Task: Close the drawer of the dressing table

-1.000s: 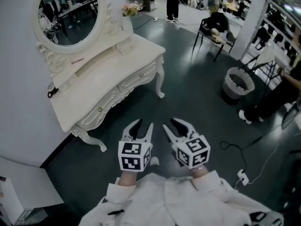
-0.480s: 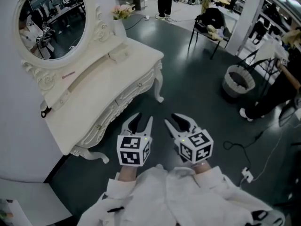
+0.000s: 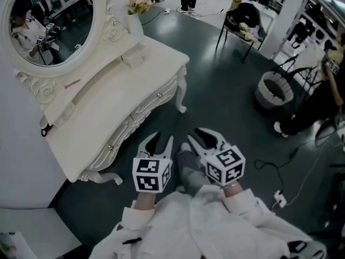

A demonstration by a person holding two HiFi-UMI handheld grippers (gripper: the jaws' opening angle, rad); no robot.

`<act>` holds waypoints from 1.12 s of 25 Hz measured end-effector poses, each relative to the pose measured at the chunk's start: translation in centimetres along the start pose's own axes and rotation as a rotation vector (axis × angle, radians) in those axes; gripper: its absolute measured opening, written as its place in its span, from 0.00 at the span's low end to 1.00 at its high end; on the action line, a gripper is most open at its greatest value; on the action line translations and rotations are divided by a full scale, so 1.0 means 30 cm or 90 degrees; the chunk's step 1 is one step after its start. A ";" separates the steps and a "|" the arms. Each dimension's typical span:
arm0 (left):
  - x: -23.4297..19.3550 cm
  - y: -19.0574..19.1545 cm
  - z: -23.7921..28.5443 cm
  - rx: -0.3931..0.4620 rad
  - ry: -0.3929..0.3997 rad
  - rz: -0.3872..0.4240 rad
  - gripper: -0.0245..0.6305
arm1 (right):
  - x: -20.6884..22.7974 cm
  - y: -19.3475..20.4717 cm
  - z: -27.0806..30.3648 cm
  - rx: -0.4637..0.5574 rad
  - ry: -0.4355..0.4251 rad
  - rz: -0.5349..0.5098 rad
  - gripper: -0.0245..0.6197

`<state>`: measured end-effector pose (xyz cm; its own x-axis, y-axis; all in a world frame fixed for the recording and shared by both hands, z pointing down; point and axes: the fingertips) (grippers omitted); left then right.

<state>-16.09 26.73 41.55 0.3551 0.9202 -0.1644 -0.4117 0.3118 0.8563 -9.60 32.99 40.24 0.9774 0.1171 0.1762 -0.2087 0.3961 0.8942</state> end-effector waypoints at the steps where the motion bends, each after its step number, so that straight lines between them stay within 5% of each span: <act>1: -0.019 -0.008 0.011 0.002 -0.006 -0.005 0.25 | 0.008 -0.001 0.018 -0.003 -0.002 0.000 0.21; 28: -0.340 -0.481 0.613 0.036 -0.088 -0.043 0.25 | 0.514 -0.398 0.634 -0.020 -0.138 -0.065 0.21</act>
<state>1.68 8.51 39.87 0.4933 0.8556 -0.1567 -0.3371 0.3542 0.8723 8.62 12.74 40.13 0.9773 -0.1224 0.1732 -0.1063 0.4239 0.8995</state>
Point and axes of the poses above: the fingertips, and each gripper's own axes: z forward along the fingers, x to its right, y out of its underside, and after that the axes turned 3 degrees about -x, right-handed
